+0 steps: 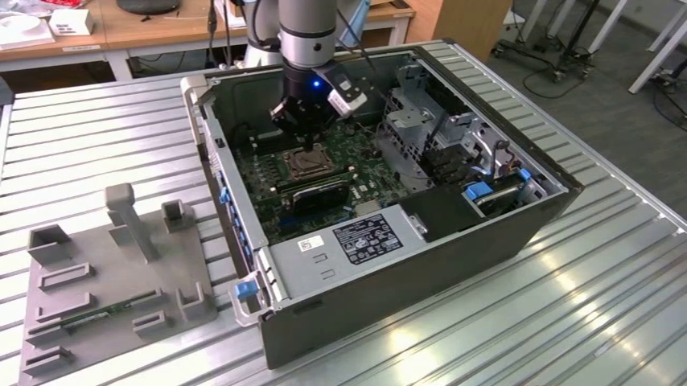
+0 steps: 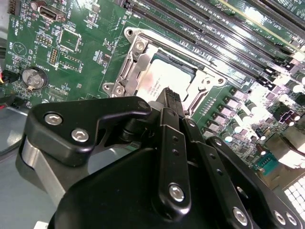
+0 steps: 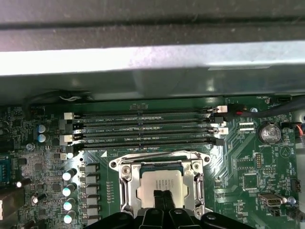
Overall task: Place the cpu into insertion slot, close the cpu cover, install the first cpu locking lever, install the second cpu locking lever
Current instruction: 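Install the second cpu locking lever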
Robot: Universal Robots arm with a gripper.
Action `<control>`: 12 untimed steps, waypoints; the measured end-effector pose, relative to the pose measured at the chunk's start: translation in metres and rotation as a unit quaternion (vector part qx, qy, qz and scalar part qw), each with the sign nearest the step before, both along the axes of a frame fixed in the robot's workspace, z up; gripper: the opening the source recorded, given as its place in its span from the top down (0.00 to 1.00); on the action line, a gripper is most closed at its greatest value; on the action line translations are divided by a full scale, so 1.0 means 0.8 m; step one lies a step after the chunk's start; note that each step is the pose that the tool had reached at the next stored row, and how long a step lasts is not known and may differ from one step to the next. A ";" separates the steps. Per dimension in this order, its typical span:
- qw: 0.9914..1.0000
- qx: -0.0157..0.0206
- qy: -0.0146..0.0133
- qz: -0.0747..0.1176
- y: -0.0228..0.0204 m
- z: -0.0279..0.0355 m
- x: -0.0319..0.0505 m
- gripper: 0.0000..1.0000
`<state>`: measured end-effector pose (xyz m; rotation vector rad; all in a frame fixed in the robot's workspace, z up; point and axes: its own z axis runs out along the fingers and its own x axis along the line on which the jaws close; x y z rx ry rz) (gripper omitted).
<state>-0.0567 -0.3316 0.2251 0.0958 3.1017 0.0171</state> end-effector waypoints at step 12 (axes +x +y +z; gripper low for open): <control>1.000 0.000 0.001 0.000 0.0000 0.0159 0.000 0.89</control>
